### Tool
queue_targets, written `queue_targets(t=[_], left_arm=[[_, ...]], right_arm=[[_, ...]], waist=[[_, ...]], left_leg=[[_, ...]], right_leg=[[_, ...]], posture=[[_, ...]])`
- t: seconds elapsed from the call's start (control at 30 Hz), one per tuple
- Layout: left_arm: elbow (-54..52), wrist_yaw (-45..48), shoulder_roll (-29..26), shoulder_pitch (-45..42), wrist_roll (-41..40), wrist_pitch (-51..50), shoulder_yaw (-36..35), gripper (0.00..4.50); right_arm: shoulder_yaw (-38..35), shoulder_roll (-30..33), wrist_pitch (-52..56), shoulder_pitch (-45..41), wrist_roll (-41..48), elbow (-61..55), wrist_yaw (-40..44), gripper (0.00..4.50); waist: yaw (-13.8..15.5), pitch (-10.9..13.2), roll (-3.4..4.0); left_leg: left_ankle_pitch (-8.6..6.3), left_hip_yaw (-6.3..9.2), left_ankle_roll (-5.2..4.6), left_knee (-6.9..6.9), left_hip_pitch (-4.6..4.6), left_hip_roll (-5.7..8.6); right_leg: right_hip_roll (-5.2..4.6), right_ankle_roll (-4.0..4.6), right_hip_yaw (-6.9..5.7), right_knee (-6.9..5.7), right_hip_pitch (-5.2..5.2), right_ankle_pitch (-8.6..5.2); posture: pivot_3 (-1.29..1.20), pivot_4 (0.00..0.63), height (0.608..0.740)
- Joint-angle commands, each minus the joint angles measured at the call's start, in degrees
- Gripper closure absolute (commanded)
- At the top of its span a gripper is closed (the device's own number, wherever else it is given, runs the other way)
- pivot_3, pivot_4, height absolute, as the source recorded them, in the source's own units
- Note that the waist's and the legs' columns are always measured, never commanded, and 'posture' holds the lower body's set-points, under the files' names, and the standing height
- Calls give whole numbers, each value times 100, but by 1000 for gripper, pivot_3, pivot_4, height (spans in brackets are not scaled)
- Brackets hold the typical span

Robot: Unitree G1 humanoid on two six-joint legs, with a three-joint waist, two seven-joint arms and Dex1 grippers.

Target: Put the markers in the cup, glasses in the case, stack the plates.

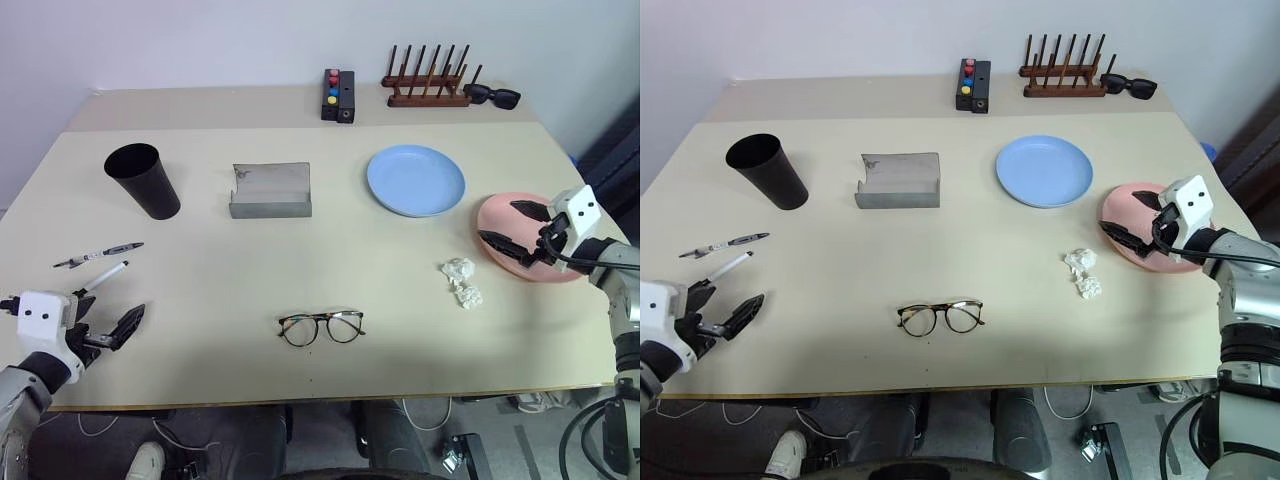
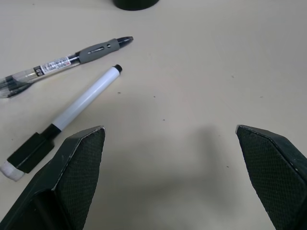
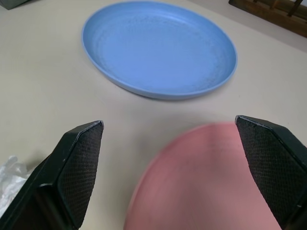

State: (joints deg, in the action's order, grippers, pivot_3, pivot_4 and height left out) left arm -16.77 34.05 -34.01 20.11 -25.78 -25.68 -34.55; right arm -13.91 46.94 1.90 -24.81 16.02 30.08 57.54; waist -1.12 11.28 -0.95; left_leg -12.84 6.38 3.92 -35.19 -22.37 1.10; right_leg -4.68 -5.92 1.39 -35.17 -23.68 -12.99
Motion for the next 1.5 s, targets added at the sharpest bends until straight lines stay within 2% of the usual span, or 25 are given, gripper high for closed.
queue_targets(t=[0.03, 0.23, 0.47, 0.77, 1.0, 1.13, 1.3, 1.5], left_arm=[[-208, 5, -82, 34, -36, 1, -91, 41], [-265, -20, -82, 11, -54, -70, -79, 41], [-384, -54, -47, 18, -55, -139, -37, 41], [-452, -106, -111, -141, -40, -156, -57, 41], [-307, 5, -293, -284, 81, -251, 151, 41], [-198, -6, -321, -379, 68, -288, 263, 41], [-337, -105, -278, -511, -17, -481, 380, 41], [-472, -154, -243, -413, -20, -588, 358, 41]], right_arm=[[-100, -16, 141, 67, 123, -485, -108, 0], [-111, -59, 359, 149, 166, -799, -197, 0], [-52, -98, 257, -15, 127, -602, -134, 0], [266, -532, 25, -539, 153, -518, 54, 0], [398, -795, -29, -318, 300, -845, 295, 0], [638, -1115, 200, 61, 481, -1627, 383, 0], [1540, -1934, 931, 182, 474, -3063, -68, 0], [2139, -2470, 1350, 111, 127, -3579, -701, 0]], waist=[[0, 0, 0], [3, 0, 0], [0, 0, 0], [-4, 0, 0], [9, 0, 0], [-8, -1, -1], [-52, 0, 0], [-10, -2, -3]], left_leg=[[0, 0, 0, 0, 0, 0], [0, 0, 0, 0, 0, 0], [0, 0, 0, 0, 0, 0], [0, 0, 0, 0, 0, -1], [0, 1, 0, -1, 0, 0], [0, 1, 0, 2, 2, -1], [0, 2, 0, 1, 6, -4], [0, 5, 0, 1, 0, 0]], right_leg=[[0, -1, 0, 0, 0, 0], [0, -1, 0, 0, 0, -1], [0, -1, 0, 0, 0, 0], [1, 4, 0, -1, 0, 3], [1, 4, 0, -2, 1, 3], [2, 4, 0, -2, 1, 3], [4, 3, 0, -13, -2, 2], [1, 4, 0, -6, -3, 3]], posture=[[0, 150, 740], [0, 150, 740], [0, 150, 740], [0, 150, 740], [0, 150, 740], [0, 150, 740], [0, 150, 740], [0, 150, 740]])
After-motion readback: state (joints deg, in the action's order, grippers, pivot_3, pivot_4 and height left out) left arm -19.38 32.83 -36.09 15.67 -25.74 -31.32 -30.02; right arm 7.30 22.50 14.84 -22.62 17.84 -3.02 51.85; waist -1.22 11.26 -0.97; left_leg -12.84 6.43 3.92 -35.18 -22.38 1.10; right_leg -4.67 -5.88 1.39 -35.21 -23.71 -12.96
